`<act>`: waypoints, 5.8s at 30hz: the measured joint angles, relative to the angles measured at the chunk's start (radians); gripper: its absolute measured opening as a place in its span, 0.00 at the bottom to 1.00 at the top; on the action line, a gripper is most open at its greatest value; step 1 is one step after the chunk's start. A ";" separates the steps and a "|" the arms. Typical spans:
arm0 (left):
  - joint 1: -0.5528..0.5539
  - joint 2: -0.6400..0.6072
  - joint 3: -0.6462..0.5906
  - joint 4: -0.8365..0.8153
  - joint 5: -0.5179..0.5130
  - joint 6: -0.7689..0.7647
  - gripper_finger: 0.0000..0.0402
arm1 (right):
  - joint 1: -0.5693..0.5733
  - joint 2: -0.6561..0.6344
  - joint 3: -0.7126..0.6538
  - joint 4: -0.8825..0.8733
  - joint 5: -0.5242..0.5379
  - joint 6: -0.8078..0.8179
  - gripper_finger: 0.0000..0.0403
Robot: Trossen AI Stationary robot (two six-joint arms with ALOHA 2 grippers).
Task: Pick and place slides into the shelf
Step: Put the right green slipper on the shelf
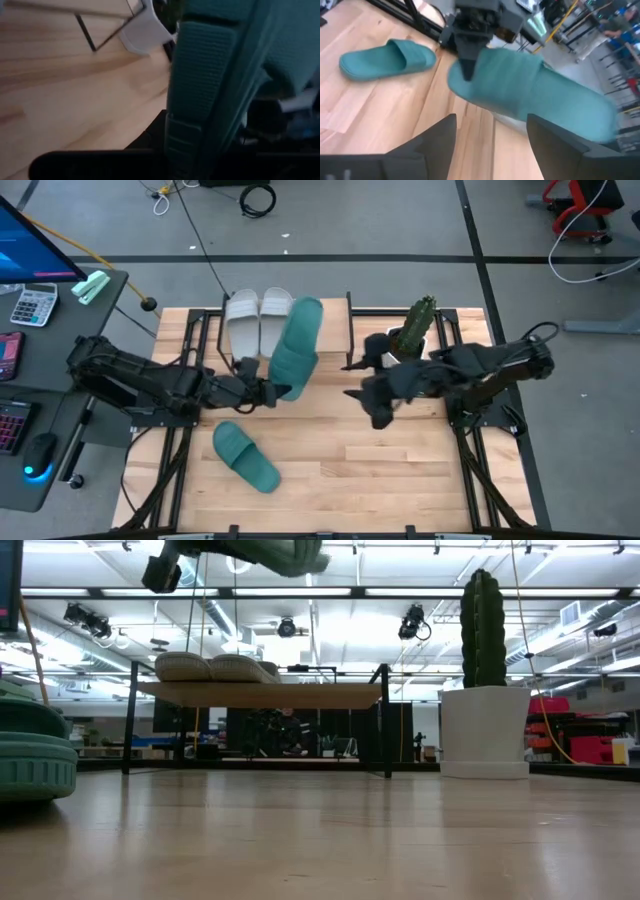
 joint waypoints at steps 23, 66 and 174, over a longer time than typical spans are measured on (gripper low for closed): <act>0.135 0.364 0.000 0.654 -0.076 -0.180 0.11 | 0.270 -0.020 -0.001 -0.324 0.327 0.371 0.55; 0.305 0.390 0.000 0.338 0.108 -0.171 0.11 | 0.344 -0.019 -0.001 -0.316 0.328 0.467 0.50; 0.310 0.350 0.000 0.309 0.028 -0.144 0.20 | 0.338 -0.019 -0.033 -0.262 0.316 0.515 0.50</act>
